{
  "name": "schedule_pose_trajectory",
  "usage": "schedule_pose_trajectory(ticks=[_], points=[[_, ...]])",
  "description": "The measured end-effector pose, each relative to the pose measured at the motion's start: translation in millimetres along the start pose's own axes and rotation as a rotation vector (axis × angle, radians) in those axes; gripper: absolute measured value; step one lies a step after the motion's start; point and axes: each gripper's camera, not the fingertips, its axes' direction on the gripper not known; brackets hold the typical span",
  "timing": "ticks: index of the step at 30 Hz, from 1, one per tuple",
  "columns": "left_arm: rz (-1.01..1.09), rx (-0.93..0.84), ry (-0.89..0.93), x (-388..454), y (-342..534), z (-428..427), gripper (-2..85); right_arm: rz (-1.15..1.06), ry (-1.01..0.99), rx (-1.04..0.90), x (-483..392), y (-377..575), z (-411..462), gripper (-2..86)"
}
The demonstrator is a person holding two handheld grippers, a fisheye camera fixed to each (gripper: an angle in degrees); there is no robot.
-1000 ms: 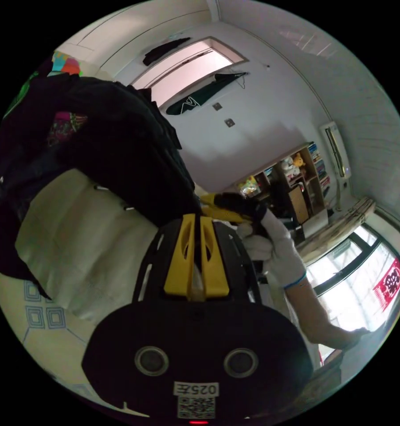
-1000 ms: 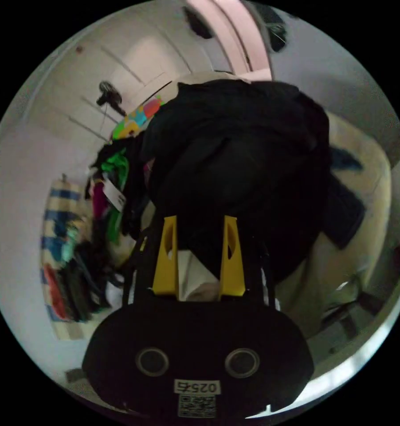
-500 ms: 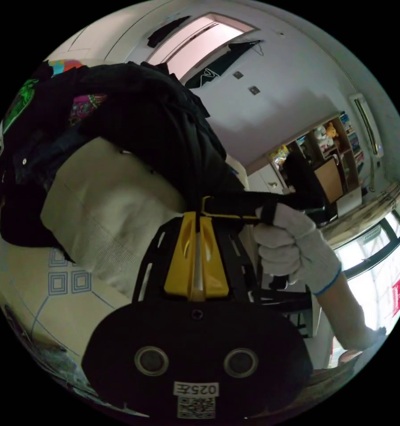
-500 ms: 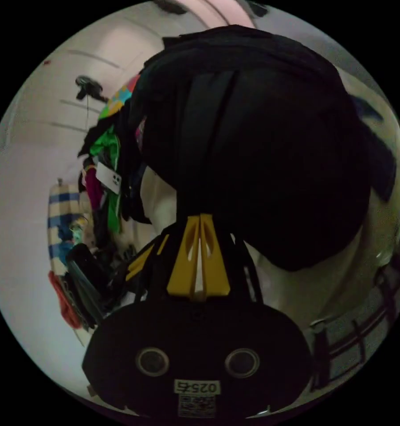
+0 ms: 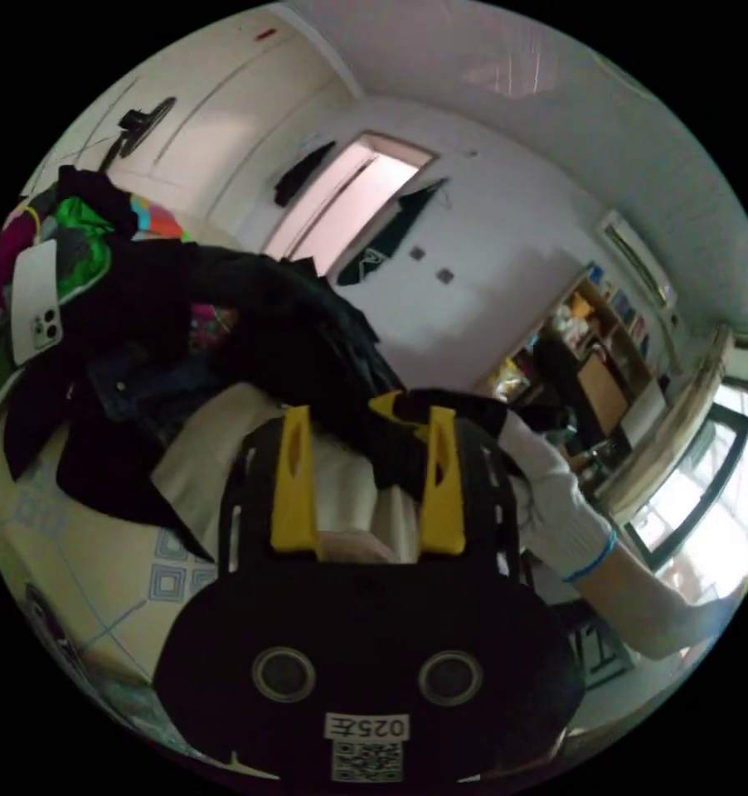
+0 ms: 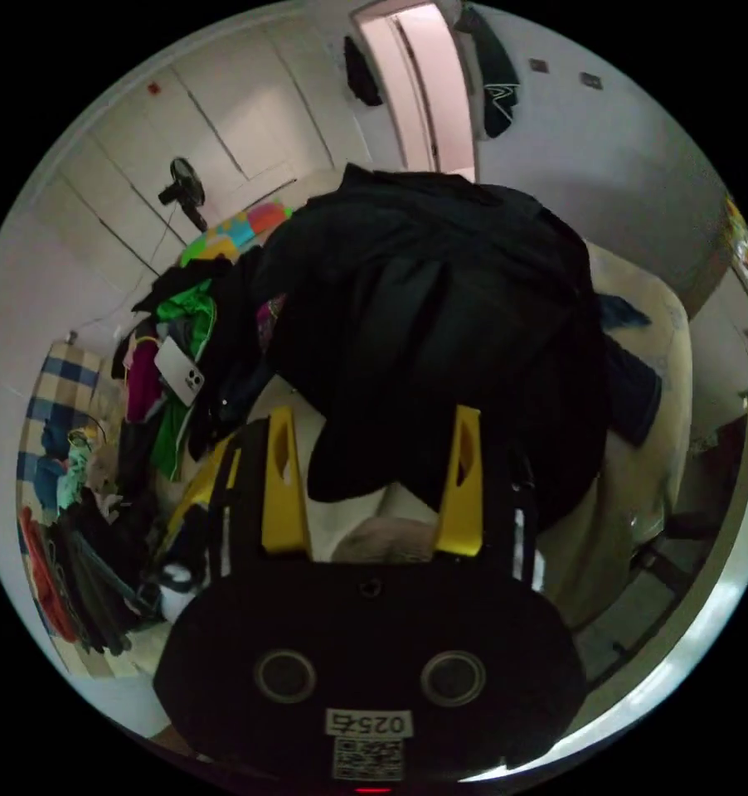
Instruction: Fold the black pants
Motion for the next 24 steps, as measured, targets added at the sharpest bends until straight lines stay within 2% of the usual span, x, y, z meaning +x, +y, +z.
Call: schedule_pose_trajectory(ticks=[1,3,5,7,10,13,15,18,20,24], points=[[0.013,-0.061,-0.027,-1,-10,11,17.3,0.015,0.032,-0.022,-4,-5,7,23.1],[-0.048,-0.302,-0.057,-19,-45,66,15.7,0.067,0.273,-0.016,-28,-15,21,19.6],[-0.073,-0.341,-0.024,-34,-52,85,14.8,0.078,0.349,-0.022,-43,-23,29,18.0],[-0.078,-0.383,0.014,-45,-53,94,14.2,-0.003,0.393,-0.018,-56,-23,35,16.7],[0.083,-0.477,-0.138,-27,-52,112,10.3,-0.229,0.467,-0.013,-81,-13,43,13.7],[0.258,-0.599,-0.218,6,-55,127,4.6,-0.139,0.372,0.004,-74,-6,35,10.9],[0.340,-0.681,-0.269,14,-37,137,0.2,-0.059,0.233,-0.001,-54,-1,21,8.1],[0.261,-0.596,-0.213,5,-19,134,-0.7,-0.036,0.065,-0.034,-30,17,9,3.0],[0.191,-0.562,-0.156,-4,-8,132,-0.8,-0.049,0.051,-0.024,-26,25,8,1.7],[0.226,-0.560,-0.178,14,19,139,-0.9,-0.128,0.214,-0.012,-53,40,8,0.3]])
